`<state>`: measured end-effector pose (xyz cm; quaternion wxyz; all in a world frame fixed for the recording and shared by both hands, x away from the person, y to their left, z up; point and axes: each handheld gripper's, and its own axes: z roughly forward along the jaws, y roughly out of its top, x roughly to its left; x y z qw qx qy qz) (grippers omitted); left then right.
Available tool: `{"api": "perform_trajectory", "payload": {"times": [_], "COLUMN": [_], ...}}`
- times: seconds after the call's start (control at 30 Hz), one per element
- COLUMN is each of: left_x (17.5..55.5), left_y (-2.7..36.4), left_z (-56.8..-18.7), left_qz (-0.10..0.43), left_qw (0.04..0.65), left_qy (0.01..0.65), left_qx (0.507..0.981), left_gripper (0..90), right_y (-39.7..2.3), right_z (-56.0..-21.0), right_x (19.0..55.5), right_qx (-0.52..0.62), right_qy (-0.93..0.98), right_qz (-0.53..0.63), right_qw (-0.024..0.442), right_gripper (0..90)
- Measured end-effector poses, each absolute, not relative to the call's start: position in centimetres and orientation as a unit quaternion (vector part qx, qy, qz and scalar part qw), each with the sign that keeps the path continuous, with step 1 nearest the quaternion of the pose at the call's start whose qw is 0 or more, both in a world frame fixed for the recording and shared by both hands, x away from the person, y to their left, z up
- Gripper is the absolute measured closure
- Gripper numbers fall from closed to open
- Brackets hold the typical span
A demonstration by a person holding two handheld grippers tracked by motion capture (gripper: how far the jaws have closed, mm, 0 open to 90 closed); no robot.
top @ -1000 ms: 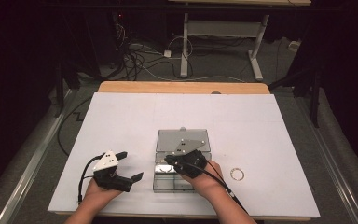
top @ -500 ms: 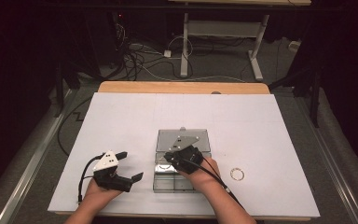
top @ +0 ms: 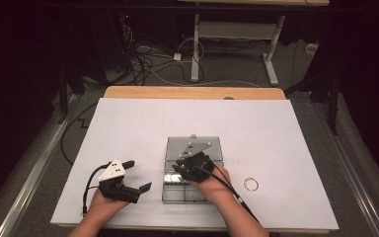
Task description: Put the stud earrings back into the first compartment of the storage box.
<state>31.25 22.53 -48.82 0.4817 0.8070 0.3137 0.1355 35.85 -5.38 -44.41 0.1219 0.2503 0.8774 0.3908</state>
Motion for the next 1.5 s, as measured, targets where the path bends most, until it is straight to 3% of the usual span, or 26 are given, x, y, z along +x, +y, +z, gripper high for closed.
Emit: {"api": "perform_trajectory", "payload": {"times": [0.27,0.43,0.53,0.73,1.5], "left_x": [31.3,31.2,31.2,31.2,31.2], "left_y": [22.5,22.5,22.5,22.5,22.5], "left_z": [-48.8,-48.8,-48.8,-48.8,-48.8], "left_qz": [0.135,0.137,0.138,0.138,0.138], "left_qw": [0.482,0.481,0.481,0.481,0.482], "left_qy": [0.313,0.314,0.314,0.315,0.315], "left_qx": [0.808,0.807,0.807,0.807,0.806], "left_gripper": [0.0,0.0,0.0,0.0,0.0], "right_y": [-7.6,-9.5,-10.7,-13.1,-20.7], "right_z": [-43.4,-43.1,-43.1,-44.0,-46.2], "right_x": [35.1,34.4,33.9,33.3,31.1], "right_qx": [0.259,0.268,0.266,0.286,0.349], "right_qy": [0.860,0.850,0.846,0.840,0.812], "right_qz": [0.423,0.440,0.442,0.441,0.440], "right_qw": [0.119,0.111,0.133,0.138,0.160], "right_gripper": [55.5,38.3,27.1,0.7,0.7]}}
